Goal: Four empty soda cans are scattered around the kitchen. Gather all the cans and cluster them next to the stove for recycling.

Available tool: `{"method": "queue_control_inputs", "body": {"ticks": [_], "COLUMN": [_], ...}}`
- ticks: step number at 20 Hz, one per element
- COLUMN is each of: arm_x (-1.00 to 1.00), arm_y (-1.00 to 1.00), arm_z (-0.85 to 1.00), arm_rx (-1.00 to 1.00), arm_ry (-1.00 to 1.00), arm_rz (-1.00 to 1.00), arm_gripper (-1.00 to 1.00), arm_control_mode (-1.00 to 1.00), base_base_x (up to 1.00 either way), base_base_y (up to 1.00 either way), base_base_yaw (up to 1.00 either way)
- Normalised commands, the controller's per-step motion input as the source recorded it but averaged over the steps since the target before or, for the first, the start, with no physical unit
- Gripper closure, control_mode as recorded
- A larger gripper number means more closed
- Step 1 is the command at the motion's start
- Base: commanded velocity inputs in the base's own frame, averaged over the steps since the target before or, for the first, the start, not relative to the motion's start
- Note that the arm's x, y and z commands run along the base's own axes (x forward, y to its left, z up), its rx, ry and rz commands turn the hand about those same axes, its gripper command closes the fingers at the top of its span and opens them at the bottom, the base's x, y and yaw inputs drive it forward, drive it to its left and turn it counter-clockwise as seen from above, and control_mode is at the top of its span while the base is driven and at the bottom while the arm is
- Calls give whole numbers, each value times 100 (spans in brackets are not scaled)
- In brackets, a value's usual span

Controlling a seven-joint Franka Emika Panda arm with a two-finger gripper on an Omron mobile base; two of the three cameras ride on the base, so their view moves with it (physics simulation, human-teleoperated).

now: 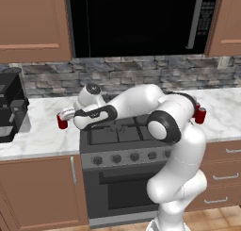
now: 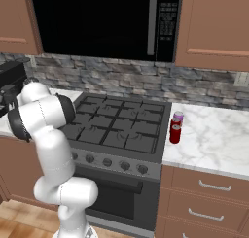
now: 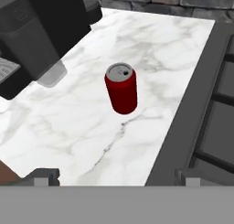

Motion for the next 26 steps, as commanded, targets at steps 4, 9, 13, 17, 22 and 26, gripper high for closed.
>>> {"method": "queue_control_inputs", "body": {"ticks": [4,9,13,17,22,26], "arm_x": [21,4,5,14,21,21], "arm_y": [13,26,23,12,5,2], "arm_z": [-9,-12,-14,-10,-6,-6], "arm_rx": [0,0,0,0,0,0], "arm_ry": [0,0,0,0,0,0], "arm_rz": [0,0,0,0,0,0], "arm_gripper": [-100,-100,-100,-100,-100,-100], "arm_control_mode": [-100,-100,-100,-100,-100,-100], "base_base_x": [0,0,0,0,0,0], "base_base_y": [0,0,0,0,0,0], "base_base_yaw": [0,0,0,0,0,0]}}
